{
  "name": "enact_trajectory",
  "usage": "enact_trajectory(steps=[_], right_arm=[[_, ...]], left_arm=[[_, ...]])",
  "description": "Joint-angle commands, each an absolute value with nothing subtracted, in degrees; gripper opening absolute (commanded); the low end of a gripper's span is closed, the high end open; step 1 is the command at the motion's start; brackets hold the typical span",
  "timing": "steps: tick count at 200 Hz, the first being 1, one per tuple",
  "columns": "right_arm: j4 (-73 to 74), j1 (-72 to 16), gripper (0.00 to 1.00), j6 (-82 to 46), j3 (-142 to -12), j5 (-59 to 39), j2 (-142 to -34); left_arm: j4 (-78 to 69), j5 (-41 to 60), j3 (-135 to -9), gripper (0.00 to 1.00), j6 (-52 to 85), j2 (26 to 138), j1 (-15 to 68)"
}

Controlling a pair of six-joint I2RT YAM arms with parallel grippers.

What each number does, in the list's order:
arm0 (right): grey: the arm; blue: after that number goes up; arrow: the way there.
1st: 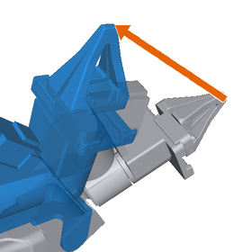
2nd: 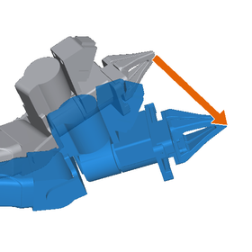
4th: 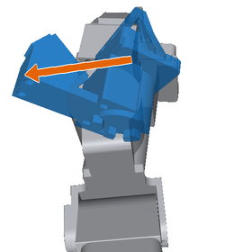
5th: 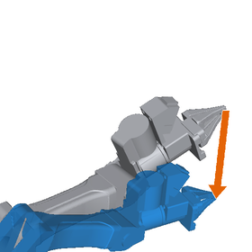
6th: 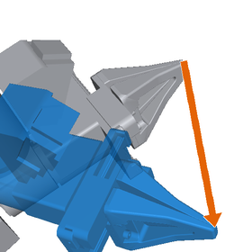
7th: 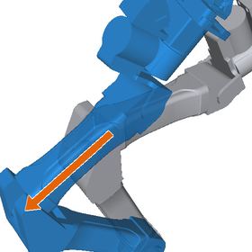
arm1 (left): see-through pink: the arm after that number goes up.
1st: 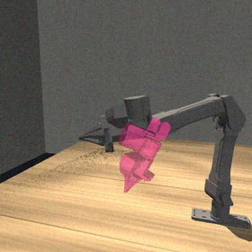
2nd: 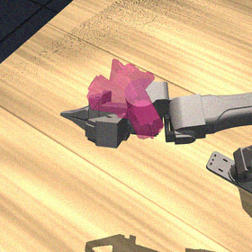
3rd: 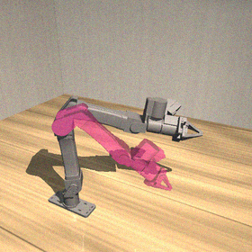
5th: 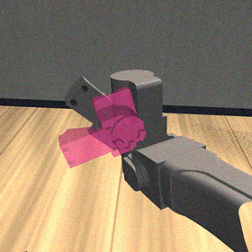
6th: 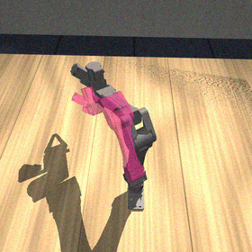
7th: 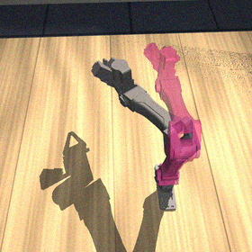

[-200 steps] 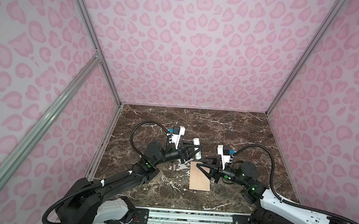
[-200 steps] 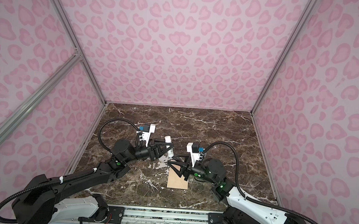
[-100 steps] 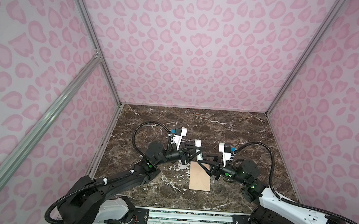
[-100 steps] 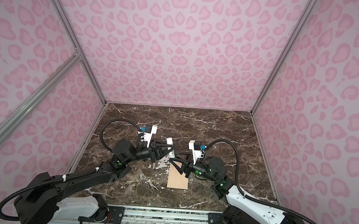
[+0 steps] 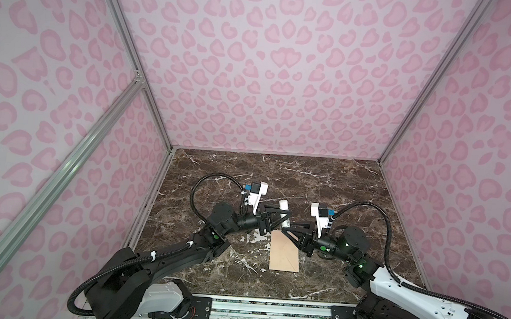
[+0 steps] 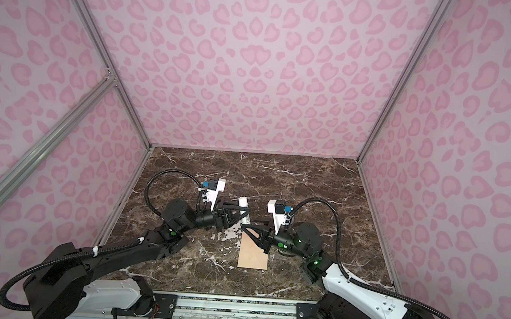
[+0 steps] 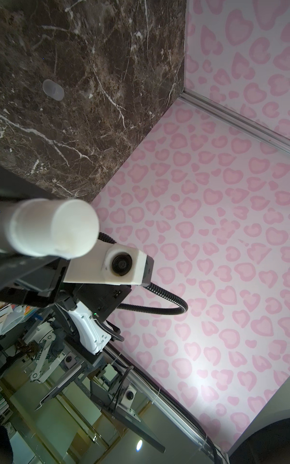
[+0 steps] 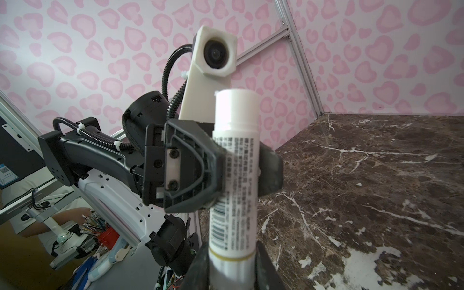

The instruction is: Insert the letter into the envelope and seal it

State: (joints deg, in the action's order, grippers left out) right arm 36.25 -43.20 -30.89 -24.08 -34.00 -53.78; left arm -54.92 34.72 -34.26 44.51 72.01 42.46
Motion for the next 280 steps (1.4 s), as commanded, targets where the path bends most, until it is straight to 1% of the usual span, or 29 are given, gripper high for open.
enact_trajectory(steps=[1,28,50,70,80,97,110,123,173,202,223,247,280], right_arm=[[34.42,-43.76,0.27,-28.43,-25.36,-31.55,-52.85],[26.82,-45.18,0.25,-26.03,-28.11,-25.01,-52.03],[17.98,-48.52,0.24,-21.54,-32.10,-17.09,-52.34],[15.15,-51.42,0.20,-18.13,-34.09,-11.16,-53.15],[13.73,-52.95,0.18,-17.55,-35.16,-6.79,-53.43],[11.52,-56.90,0.20,-15.72,-36.78,2.79,-53.71],[10.01,-60.06,0.18,-14.00,-38.52,9.82,-54.28],[8.76,-62.81,0.18,-13.19,-40.18,16.08,-55.34],[2.67,-70.72,0.16,-12.44,-47.65,33.05,-62.02],[-1.45,-73.39,0.17,-11.07,-51.24,37.90,-65.39],[-3.13,-74.17,0.20,-9.77,-51.85,38.36,-65.74],[-1.60,-74.18,0.31,-8.00,-49.32,34.93,-63.20],[8.95,-74.02,0.46,-0.92,-39.17,27.08,-56.07]], left_arm=[[-53.70,32.34,-35.21,0.04,42.53,71.51,42.91],[-44.34,26.22,-36.30,0.04,36.62,69.73,45.09],[-41.77,21.46,-35.41,0.04,34.85,68.53,46.25],[-40.33,17.20,-34.57,0.04,34.45,67.71,46.83],[-39.21,15.22,-34.27,0.04,34.13,67.33,47.19],[-37.53,11.69,-33.87,0.04,33.50,66.39,47.77],[-36.58,9.80,-33.72,0.04,33.09,65.79,48.05],[-35.96,8.07,-33.57,0.04,32.70,65.40,48.38],[-35.69,4.63,-33.26,0.04,32.56,66.09,49.81],[-34.94,3.24,-33.54,0.04,32.02,66.03,50.01],[-33.20,2.05,-34.22,0.04,31.32,65.36,50.02],[-32.53,0.75,-34.59,0.04,30.53,64.12,49.92],[-32.79,0.00,-34.58,0.04,30.06,62.32,49.42]])
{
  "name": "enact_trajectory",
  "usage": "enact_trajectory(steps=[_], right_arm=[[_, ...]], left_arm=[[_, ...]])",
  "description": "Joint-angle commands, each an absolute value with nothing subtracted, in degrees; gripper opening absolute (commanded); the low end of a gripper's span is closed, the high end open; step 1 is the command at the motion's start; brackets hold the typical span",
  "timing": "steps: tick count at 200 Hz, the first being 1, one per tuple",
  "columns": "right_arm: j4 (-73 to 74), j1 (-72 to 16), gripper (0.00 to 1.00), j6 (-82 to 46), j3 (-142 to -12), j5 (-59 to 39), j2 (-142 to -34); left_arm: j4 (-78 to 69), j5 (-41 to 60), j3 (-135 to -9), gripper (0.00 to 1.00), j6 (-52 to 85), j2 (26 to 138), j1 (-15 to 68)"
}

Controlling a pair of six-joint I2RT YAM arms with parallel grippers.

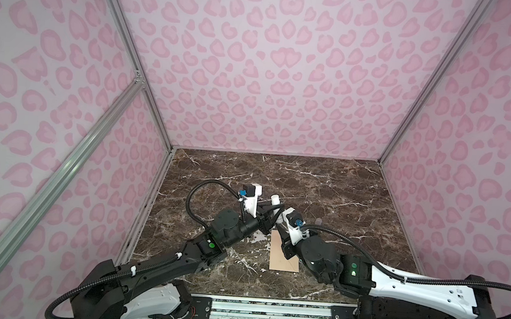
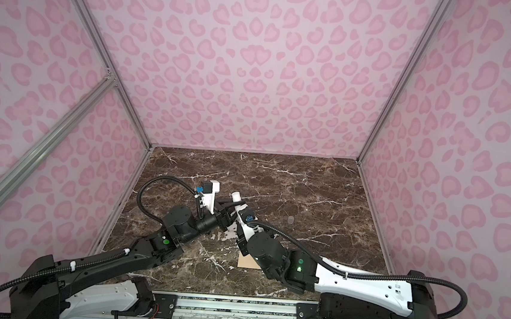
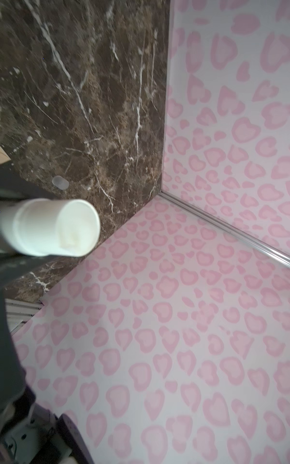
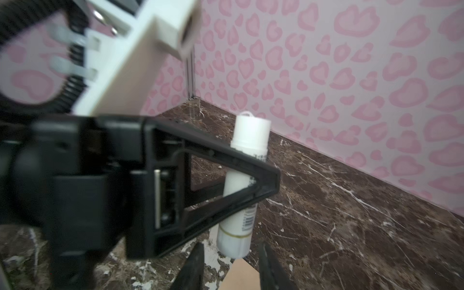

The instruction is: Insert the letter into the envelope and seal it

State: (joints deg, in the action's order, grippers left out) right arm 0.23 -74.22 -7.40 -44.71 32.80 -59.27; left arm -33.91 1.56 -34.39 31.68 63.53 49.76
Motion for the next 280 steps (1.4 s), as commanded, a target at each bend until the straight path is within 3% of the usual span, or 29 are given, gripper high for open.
enact_trajectory(steps=[1,34,71,132,203,280], right_arm=[[9.09,-73.97,0.46,-0.73,-39.01,26.81,-55.81],[10.11,-70.05,0.50,-0.88,-32.57,15.75,-48.75],[16.26,-58.45,0.52,-8.35,-26.31,-3.65,-43.06],[33.74,-44.13,0.63,-25.48,-22.82,-29.96,-47.87],[43.24,-43.26,0.64,-31.88,-25.23,-41.77,-55.57],[43.48,-43.27,0.42,-31.31,-25.09,-42.64,-55.90]], left_arm=[[-32.78,0.00,-34.65,0.04,30.06,62.27,49.41],[-33.86,2.43,-34.30,0.04,30.78,60.53,47.92],[-38.87,12.57,-33.17,0.04,33.72,59.85,44.23],[-51.64,30.00,-32.12,0.04,37.47,63.70,42.45],[-57.98,34.15,-32.32,0.04,39.81,67.14,42.43],[-60.29,34.26,-32.26,0.04,41.31,68.70,42.41]])
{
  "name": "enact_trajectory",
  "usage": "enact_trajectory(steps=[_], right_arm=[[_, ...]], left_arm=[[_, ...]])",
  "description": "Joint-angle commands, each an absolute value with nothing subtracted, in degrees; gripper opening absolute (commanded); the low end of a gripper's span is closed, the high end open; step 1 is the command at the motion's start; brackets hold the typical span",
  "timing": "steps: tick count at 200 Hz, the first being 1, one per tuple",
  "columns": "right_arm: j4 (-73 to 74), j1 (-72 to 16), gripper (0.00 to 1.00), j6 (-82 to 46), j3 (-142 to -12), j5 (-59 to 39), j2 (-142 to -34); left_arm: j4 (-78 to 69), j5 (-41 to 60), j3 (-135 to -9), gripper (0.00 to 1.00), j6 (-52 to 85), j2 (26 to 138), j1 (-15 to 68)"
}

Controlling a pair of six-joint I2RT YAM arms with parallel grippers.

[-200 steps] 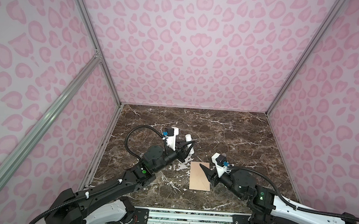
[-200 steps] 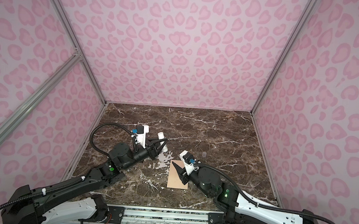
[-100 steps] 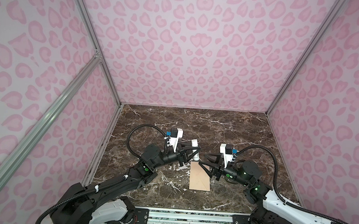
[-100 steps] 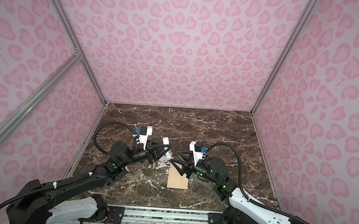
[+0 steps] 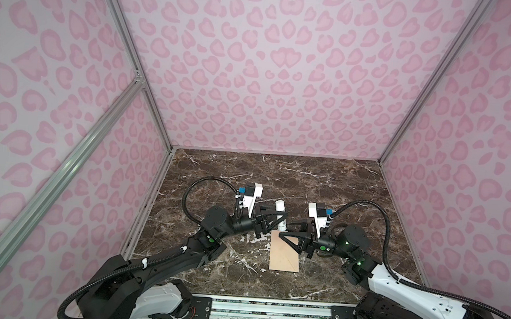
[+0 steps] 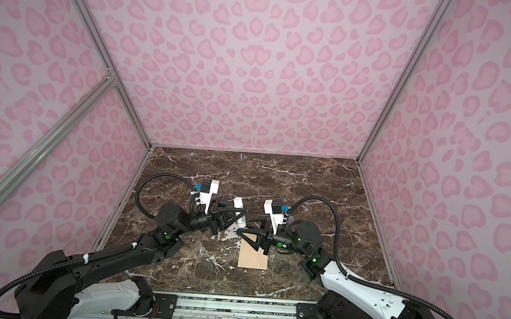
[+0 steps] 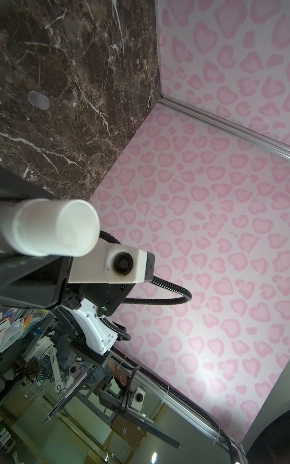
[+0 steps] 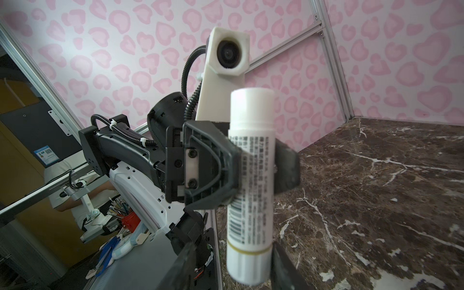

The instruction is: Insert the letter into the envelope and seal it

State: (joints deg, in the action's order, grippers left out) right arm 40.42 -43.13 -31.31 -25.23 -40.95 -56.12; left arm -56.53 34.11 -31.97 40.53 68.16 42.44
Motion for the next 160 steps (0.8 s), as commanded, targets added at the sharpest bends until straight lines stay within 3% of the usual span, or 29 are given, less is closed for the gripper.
enact_trajectory(steps=[1,86,160], right_arm=[[43.45,-43.25,0.42,-31.34,-25.07,-42.64,-55.90],[40.52,-43.25,0.25,-30.95,-25.78,-39.42,-55.13],[27.14,-45.82,0.15,-27.22,-30.73,-28.28,-52.29]], left_arm=[[-60.38,34.27,-32.26,0.04,41.27,68.72,42.43],[-56.48,32.82,-31.64,0.04,39.36,68.06,42.62],[-43.88,21.53,-31.75,0.04,33.66,64.67,44.67]])
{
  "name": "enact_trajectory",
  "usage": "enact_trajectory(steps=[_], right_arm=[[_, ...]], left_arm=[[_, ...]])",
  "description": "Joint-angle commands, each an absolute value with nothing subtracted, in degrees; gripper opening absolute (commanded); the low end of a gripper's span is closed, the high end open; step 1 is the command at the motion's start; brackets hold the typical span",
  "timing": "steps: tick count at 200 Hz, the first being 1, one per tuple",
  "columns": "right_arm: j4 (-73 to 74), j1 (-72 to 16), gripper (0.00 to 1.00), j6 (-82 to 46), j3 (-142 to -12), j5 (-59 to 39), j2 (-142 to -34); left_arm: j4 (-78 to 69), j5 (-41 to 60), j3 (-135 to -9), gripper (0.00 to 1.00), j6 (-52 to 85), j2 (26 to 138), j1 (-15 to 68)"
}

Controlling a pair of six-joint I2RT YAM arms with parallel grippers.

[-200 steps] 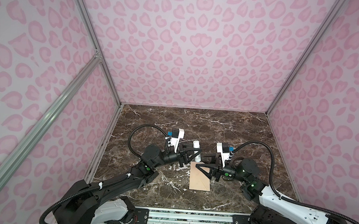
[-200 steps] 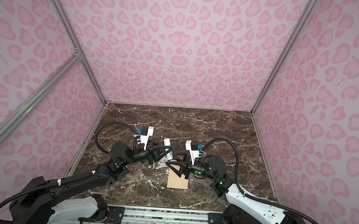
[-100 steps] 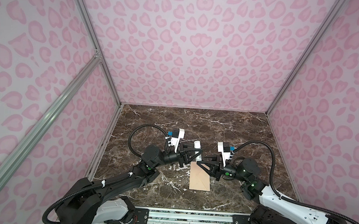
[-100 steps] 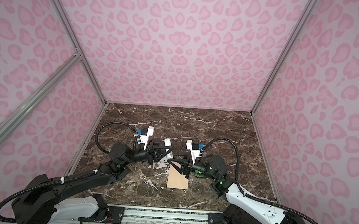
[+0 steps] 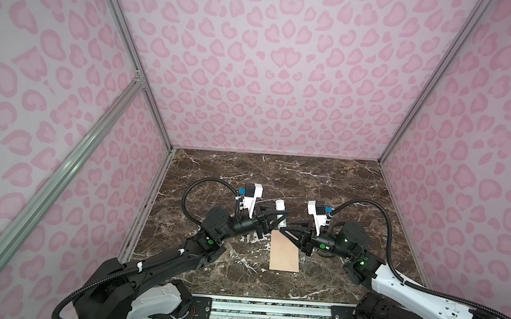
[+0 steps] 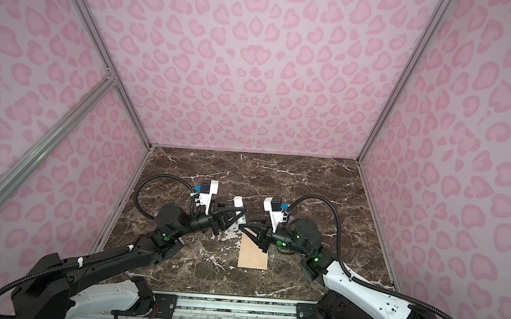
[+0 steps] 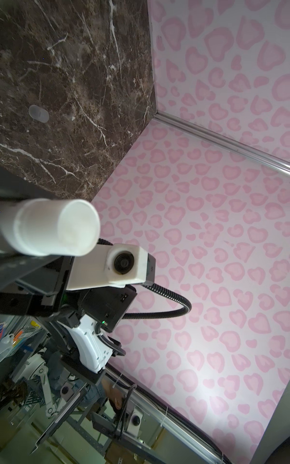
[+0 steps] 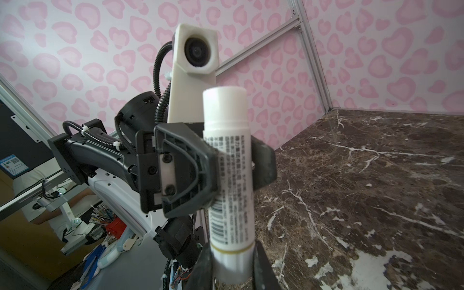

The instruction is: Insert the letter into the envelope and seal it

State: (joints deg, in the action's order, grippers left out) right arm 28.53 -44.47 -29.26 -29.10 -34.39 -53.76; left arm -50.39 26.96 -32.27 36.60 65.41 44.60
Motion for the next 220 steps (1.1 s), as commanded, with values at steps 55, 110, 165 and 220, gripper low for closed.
enact_trajectory(steps=[55,110,165,220], right_arm=[[19.61,-56.15,0.13,-16.75,-33.72,-9.18,-49.75],[17.67,-65.62,0.12,-6.59,-36.96,9.32,-51.56],[16.31,-72.26,0.14,0.00,-40.23,24.84,-55.13],[12.65,-75.77,0.16,2.46,-44.28,33.17,-60.29]], left_arm=[[-40.80,14.23,-30.76,0.04,33.40,63.02,45.46],[-41.57,10.57,-31.77,0.04,34.40,65.97,47.61],[-40.44,6.65,-31.83,0.04,35.07,67.14,48.51],[-37.06,4.02,-32.54,0.04,33.07,66.63,49.46]])
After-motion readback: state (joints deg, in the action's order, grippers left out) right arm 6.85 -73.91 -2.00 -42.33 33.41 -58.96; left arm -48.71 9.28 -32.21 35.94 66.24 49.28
